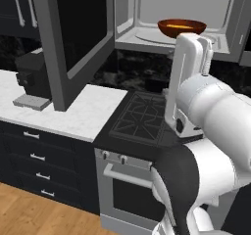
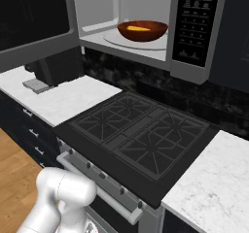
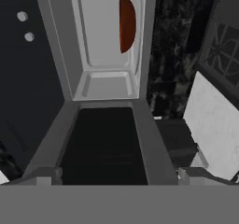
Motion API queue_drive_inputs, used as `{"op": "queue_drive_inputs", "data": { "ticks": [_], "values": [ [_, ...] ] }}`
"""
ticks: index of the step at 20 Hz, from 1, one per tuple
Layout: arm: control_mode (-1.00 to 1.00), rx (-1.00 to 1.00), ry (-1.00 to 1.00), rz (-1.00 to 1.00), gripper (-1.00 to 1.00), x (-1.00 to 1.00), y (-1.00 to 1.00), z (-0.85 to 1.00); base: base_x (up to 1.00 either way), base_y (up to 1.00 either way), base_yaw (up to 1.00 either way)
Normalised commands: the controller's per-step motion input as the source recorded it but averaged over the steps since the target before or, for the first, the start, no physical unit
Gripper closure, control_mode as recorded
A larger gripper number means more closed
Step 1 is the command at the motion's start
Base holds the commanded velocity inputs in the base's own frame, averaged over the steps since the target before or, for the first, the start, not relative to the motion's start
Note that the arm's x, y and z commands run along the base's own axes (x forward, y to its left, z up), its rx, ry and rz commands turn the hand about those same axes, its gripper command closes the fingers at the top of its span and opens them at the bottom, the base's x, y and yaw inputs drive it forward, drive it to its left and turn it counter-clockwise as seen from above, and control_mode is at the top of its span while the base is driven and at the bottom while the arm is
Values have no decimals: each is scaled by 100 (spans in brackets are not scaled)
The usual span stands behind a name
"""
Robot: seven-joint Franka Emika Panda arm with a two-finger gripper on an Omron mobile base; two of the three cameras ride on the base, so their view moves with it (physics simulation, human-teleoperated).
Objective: Pick the corn from the sink and place it in the bowl. Then pick the bowl and place it in the microwave. Then close the microwave door and press the start button.
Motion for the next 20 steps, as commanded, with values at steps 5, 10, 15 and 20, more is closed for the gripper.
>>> {"op": "queue_drive_inputs", "data": {
  "ticks": [5, 10, 15, 20],
  "values": [
    [-100, 7, -1, -12, -100, -17, 76, -16, 0, 0, 0],
    [-100, 17, -3, -7, -100, -9, 68, -34, 0, 0, 0],
    [-100, 10, -8, -6, -100, 5, 80, -75, 0, 0, 0],
    [-100, 2, -4, -8, -100, 18, 77, -45, 0, 0, 0]
  ]
}}
